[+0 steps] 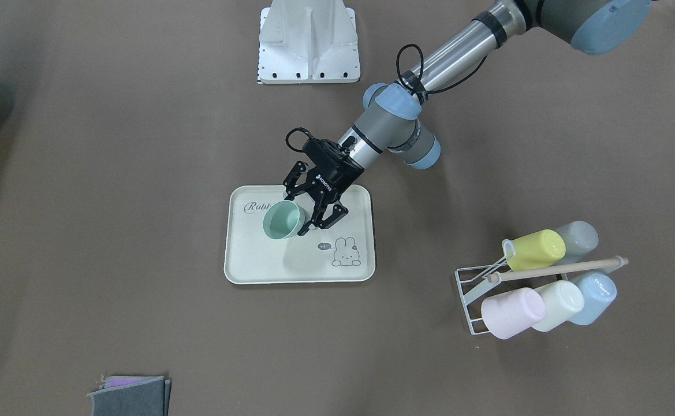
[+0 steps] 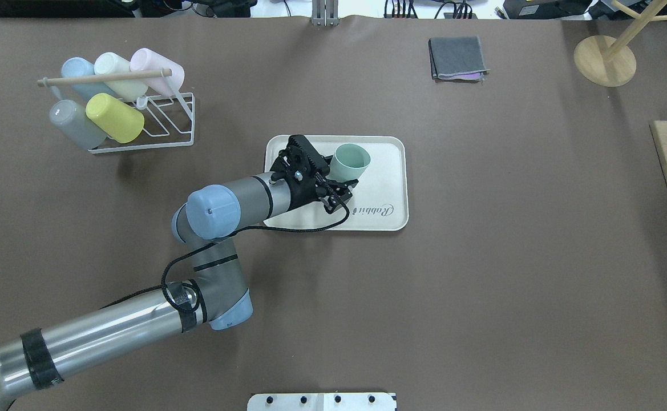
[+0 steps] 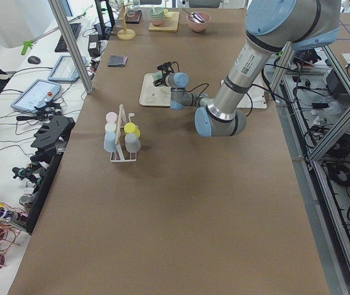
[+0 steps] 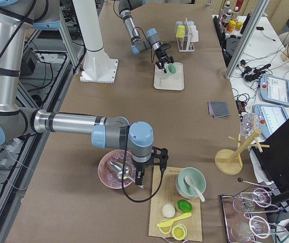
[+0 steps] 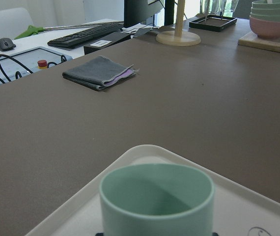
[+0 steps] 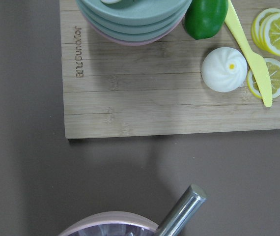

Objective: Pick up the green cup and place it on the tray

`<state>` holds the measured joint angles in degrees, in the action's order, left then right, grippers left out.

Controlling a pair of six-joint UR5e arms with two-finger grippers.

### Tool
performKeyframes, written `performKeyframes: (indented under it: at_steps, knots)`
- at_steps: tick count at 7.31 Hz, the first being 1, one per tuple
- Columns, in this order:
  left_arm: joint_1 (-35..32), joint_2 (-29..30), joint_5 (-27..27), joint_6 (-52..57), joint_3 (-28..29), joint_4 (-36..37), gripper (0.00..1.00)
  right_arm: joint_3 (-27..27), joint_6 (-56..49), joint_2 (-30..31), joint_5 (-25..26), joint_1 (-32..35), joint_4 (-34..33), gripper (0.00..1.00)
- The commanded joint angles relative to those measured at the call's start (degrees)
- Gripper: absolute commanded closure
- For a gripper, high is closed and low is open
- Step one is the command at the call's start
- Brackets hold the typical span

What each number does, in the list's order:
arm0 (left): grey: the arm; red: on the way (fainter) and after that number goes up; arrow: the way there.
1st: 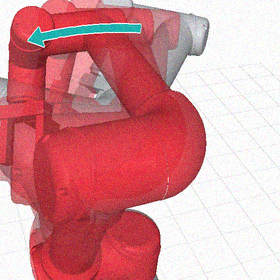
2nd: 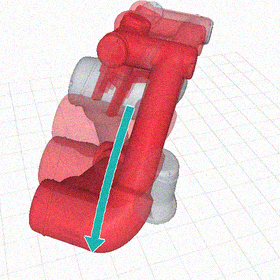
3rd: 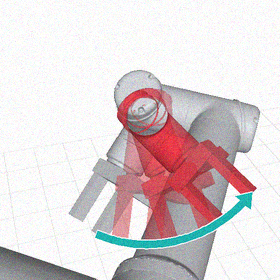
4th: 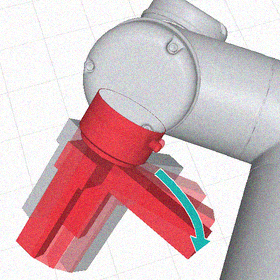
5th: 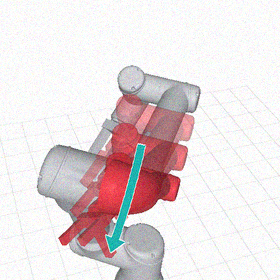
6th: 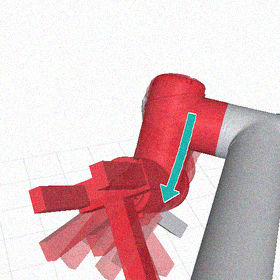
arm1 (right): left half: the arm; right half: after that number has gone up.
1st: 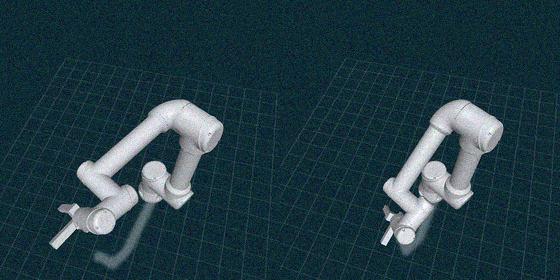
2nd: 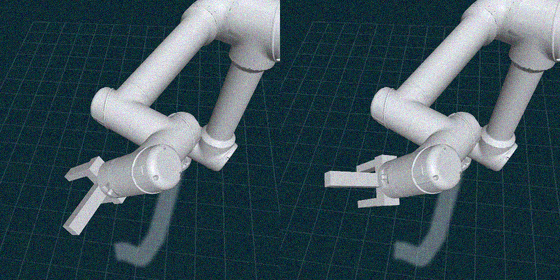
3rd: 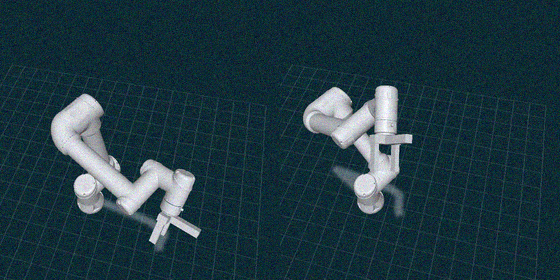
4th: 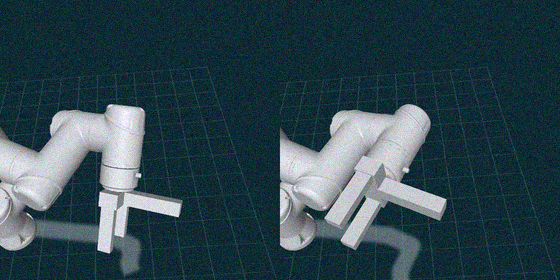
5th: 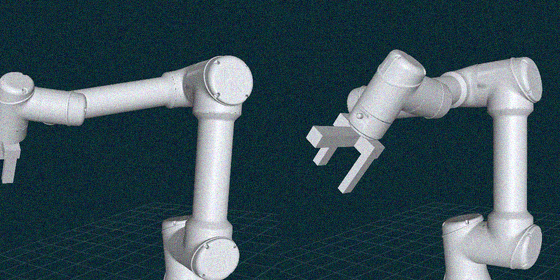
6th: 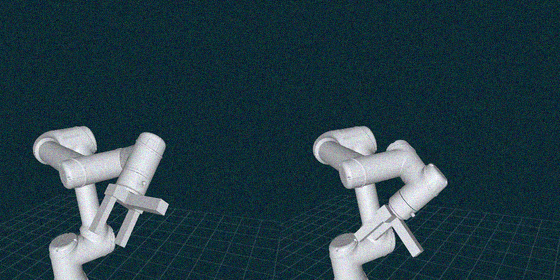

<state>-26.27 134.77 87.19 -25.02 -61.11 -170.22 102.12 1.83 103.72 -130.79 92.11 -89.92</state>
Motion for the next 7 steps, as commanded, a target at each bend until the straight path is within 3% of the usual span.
performKeyframes:
  at_steps: [1,3,4,5,6,7]
  knots:
    - [-0.01,0.06,1.32,0.23,-0.06,-0.72,0.87,0.01,-0.07,-0.01,0.27,0.0,0.53,0.0]
    - [0.08,-0.03,1.67,0.32,0.03,-1.42,0.87,0.01,0.02,0.08,0.36,0.0,2.12,0.0]
    - [0.08,0.06,1.67,0.49,0.03,-1.43,0.72,0.01,0.02,0.07,0.36,0.0,2.12,0.0]
    - [0.08,-0.03,1.67,2.67,-0.06,-1.69,0.16,-0.07,-0.07,0.07,0.36,0.0,2.12,0.0]
    - [0.17,-0.03,1.67,2.87,0.03,-1.95,0.02,-0.07,-0.07,0.07,0.36,0.0,2.12,0.0]
    - [0.08,-0.03,1.67,2.87,-0.23,-2.04,0.01,0.01,0.02,0.07,0.36,0.0,2.12,0.0]
